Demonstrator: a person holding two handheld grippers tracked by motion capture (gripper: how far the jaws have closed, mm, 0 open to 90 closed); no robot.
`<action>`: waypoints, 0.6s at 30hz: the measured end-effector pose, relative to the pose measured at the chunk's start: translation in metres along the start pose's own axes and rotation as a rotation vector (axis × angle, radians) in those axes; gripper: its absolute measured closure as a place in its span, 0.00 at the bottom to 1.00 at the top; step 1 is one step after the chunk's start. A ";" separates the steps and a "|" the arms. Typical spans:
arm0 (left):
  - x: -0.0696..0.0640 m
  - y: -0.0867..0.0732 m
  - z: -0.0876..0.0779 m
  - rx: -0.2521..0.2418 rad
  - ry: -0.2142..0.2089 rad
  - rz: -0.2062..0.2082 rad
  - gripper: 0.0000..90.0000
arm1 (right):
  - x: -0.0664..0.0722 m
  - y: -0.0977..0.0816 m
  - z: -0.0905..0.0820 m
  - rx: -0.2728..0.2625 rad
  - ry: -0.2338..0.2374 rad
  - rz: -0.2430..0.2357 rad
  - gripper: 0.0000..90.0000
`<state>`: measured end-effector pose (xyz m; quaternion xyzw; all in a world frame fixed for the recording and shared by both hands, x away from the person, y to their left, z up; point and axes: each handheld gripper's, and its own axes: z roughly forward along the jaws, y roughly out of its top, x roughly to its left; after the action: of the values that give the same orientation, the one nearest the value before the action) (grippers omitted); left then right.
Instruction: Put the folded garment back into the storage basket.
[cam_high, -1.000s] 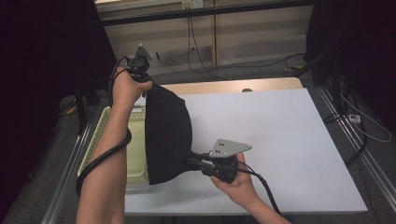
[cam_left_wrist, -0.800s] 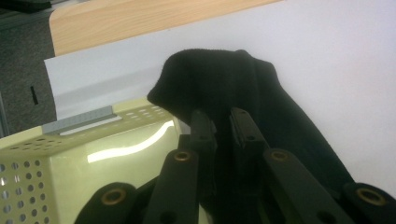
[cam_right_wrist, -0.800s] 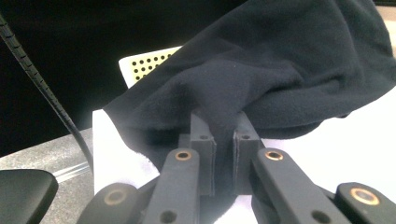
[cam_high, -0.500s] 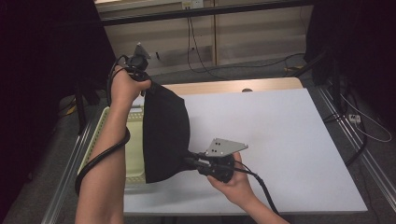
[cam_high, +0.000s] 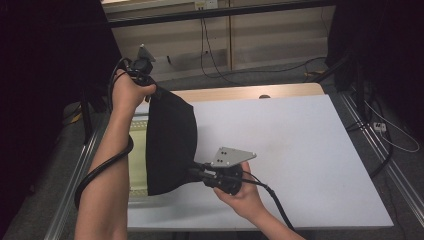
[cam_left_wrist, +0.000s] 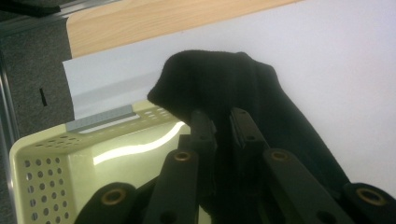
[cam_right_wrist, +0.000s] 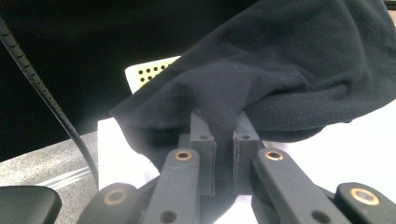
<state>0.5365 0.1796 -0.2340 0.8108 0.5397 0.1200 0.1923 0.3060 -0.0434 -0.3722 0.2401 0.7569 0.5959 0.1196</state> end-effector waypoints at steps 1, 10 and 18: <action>0.001 0.000 0.000 0.002 0.001 -0.001 0.91 | 0.000 0.000 0.001 0.002 0.001 -0.001 0.92; 0.004 0.000 -0.001 0.003 0.006 0.005 0.91 | 0.001 0.000 0.004 0.002 0.002 0.002 0.92; 0.005 0.000 -0.004 -0.001 0.002 0.007 0.91 | 0.001 0.001 0.005 -0.007 0.003 0.001 0.92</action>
<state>0.5363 0.1849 -0.2303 0.8126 0.5368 0.1215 0.1916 0.3072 -0.0385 -0.3727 0.2390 0.7550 0.5990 0.1189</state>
